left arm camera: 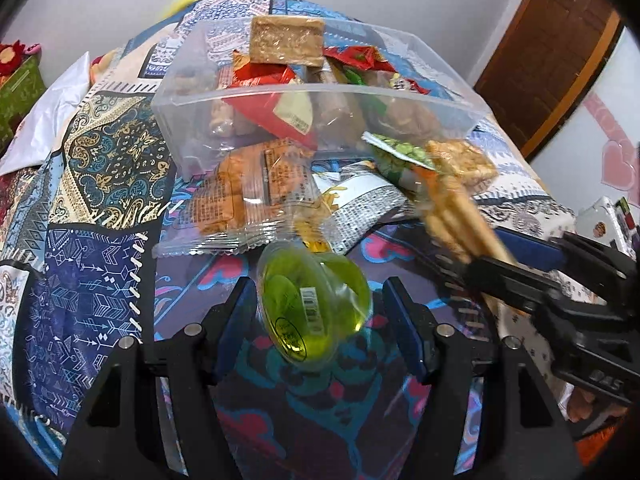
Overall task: Organize snacks
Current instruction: 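Grasp the green jelly cup with the left tool while the right tool grasps the yellow-wrapped cake, then carry the jelly cup and yellow cake into the clear box and open both tools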
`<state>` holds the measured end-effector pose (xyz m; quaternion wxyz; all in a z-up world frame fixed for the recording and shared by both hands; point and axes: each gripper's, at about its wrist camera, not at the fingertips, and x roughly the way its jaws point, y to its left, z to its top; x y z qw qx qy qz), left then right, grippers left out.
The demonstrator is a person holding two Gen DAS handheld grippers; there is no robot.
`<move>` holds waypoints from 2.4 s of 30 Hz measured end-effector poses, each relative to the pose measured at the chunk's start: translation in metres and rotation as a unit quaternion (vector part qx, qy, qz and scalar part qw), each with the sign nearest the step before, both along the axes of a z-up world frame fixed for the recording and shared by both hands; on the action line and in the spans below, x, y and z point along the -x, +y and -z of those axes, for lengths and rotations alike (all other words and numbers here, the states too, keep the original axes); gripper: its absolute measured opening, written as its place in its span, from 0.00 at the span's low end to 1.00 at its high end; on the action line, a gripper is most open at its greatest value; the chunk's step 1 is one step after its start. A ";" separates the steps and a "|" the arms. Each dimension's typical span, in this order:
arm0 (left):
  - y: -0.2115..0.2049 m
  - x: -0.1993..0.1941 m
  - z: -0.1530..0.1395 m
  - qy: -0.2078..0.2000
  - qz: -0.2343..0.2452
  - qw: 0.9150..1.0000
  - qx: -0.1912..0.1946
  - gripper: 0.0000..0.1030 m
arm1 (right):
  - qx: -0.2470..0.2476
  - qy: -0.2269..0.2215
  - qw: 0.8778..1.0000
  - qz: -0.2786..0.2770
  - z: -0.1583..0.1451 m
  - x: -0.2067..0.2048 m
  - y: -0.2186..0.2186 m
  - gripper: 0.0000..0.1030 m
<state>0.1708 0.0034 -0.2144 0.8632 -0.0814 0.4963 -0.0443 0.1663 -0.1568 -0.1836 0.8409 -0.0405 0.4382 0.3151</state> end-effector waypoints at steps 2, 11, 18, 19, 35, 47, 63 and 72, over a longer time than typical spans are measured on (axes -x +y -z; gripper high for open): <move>0.001 0.001 0.002 -0.005 -0.008 1.000 -0.005 0.54 | -0.002 -0.001 1.000 0.002 -0.001 0.001 -0.002 0.34; 0.004 0.025 -0.009 -0.023 -0.003 1.000 0.001 0.54 | -0.013 -0.020 1.000 0.008 -0.017 0.006 -0.004 0.33; 0.009 0.038 -0.045 -0.067 -0.009 0.998 0.012 0.54 | -0.022 -0.049 0.998 0.014 -0.038 0.008 -0.005 0.33; 0.010 0.038 -0.052 -0.075 -0.009 0.997 0.013 0.54 | -0.024 -0.053 0.998 0.016 -0.041 0.007 -0.005 0.33; 0.033 -0.023 -0.093 -0.139 -0.035 0.990 -0.002 0.54 | -0.046 -0.104 0.992 0.048 -0.071 -0.034 0.005 0.33; 0.050 -0.084 -0.070 -0.122 -0.053 0.991 -0.014 0.54 | -0.052 -0.085 0.993 0.067 -0.059 -0.087 0.036 0.33; 0.059 -0.107 -0.043 -0.097 -0.064 0.993 -0.013 0.54 | -0.017 -0.031 0.998 0.061 -0.023 -0.112 0.055 0.33; 0.066 -0.090 -0.060 -0.103 -0.073 0.992 0.005 0.62 | -0.010 -0.033 0.998 0.054 -0.030 -0.104 0.051 0.45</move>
